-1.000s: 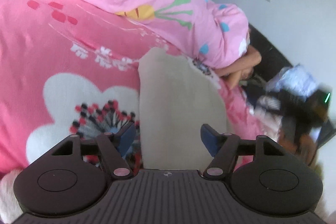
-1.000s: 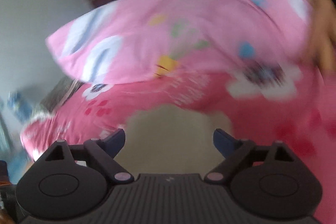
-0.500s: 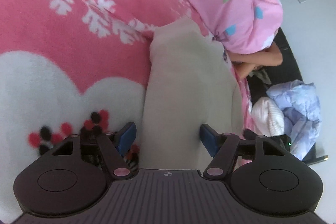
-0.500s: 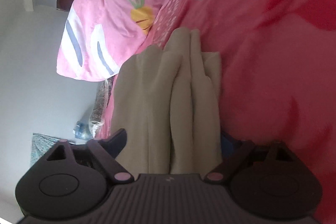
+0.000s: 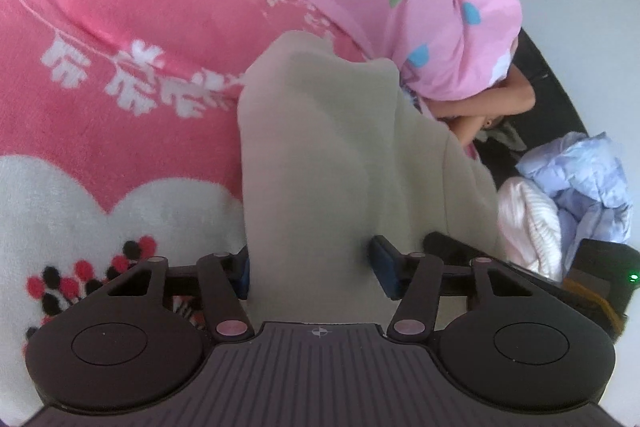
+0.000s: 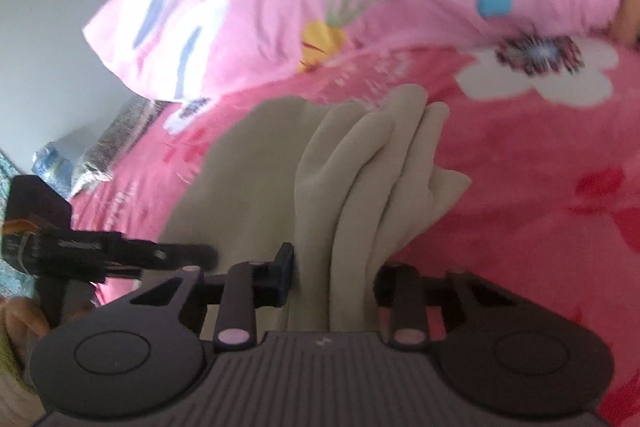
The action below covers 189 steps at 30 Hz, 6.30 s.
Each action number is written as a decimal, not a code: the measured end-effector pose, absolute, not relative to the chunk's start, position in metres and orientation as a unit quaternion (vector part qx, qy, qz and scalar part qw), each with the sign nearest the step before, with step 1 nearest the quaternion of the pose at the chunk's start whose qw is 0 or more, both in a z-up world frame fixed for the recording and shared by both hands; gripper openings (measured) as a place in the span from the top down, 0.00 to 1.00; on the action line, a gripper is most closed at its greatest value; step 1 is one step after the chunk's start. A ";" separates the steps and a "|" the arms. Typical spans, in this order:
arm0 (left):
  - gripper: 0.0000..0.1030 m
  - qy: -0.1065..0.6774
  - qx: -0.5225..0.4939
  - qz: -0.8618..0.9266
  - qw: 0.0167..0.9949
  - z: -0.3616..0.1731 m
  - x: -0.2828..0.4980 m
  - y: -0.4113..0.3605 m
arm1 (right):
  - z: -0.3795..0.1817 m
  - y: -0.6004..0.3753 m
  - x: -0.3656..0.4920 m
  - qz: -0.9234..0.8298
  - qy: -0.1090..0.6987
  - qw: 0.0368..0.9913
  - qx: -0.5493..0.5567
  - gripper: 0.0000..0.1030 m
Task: Fold large clothes
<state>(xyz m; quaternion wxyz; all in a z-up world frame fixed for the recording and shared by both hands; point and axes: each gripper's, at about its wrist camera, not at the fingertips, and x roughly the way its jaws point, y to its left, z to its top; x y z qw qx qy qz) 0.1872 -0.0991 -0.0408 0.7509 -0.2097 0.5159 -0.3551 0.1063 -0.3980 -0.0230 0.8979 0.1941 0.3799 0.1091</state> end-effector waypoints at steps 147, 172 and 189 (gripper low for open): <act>0.00 0.371 -0.020 0.018 0.928 0.050 0.075 0.049 | 0.036 -0.149 0.089 0.079 0.307 0.948 -0.014 0.00; 0.00 0.372 -0.024 0.022 0.928 0.048 0.076 0.056 | 0.036 -0.146 0.089 0.084 0.308 0.947 -0.019 0.00; 0.00 0.372 -0.024 0.024 0.928 0.048 0.076 0.055 | 0.037 -0.146 0.088 0.086 0.307 0.948 -0.018 0.00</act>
